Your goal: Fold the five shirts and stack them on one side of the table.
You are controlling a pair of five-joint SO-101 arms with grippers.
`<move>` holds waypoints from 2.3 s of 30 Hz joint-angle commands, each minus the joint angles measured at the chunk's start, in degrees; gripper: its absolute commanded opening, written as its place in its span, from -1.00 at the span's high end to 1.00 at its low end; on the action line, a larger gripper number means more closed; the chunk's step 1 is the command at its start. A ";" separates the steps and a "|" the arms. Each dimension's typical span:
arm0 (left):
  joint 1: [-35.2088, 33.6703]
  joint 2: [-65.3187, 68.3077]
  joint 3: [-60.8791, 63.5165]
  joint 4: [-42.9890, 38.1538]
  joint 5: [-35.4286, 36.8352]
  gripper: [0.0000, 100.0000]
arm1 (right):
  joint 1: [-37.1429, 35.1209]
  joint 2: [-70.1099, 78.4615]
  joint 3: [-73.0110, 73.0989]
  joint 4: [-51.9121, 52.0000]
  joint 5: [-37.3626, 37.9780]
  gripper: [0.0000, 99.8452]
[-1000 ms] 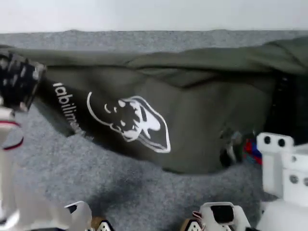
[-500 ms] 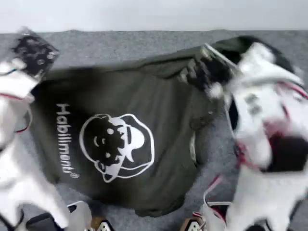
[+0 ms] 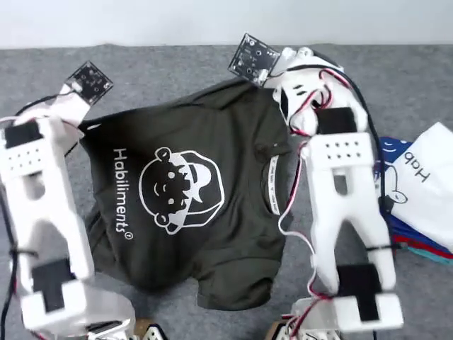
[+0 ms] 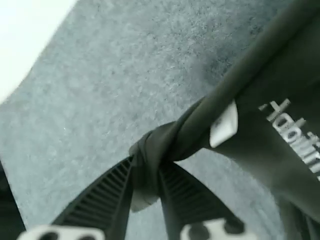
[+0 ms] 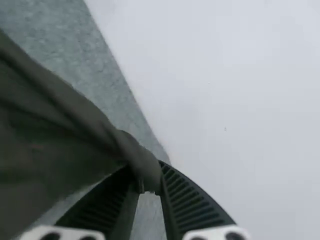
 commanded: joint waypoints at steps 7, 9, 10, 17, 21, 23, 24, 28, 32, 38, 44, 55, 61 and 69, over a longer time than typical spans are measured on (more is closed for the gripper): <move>0.53 24.70 -33.10 -1.85 -0.62 0.97 | -0.22 9.45 -0.70 -20.44 -0.70 0.98; 0.70 30.24 -40.57 -1.23 -0.70 0.97 | -0.22 11.12 -0.79 -21.76 -0.62 0.98; 0.79 32.97 -44.09 -0.44 -0.70 0.97 | -0.31 11.74 -0.79 -21.85 -0.62 0.98; 1.58 47.82 -65.19 17.41 -0.79 0.97 | -3.38 13.76 -0.79 -16.57 -0.62 0.97; 1.23 53.45 -74.86 32.09 -0.79 0.97 | -6.29 15.25 -0.88 -10.33 -4.13 0.97; 1.14 55.74 -78.11 37.80 -0.62 0.97 | -7.69 16.04 -0.88 -8.75 -7.82 0.97; 1.05 56.26 -78.46 37.36 0.09 0.97 | -8.31 16.66 -0.88 -8.04 -9.49 0.97; -0.62 56.97 -78.02 37.36 1.76 0.97 | -10.95 19.74 -0.88 -4.26 -16.00 0.90; -0.70 56.44 -72.66 37.36 2.55 0.97 | -12.53 23.69 -0.88 0.84 -22.95 0.89; -0.79 55.65 -65.36 37.36 3.25 0.97 | -13.23 27.47 -5.19 8.92 -28.92 0.90; -0.62 51.08 -57.45 37.10 6.24 0.97 | -13.14 32.13 -17.14 24.22 -33.32 0.90; -0.62 46.77 -69.41 35.52 23.65 0.59 | -13.23 33.01 -31.30 44.18 -35.25 0.89; -1.49 46.24 -73.27 37.27 25.14 0.56 | -13.32 33.01 -34.02 54.90 -35.25 0.89; -5.10 40.97 -69.58 37.54 24.97 0.56 | -13.67 31.52 -32.97 66.86 -35.52 0.89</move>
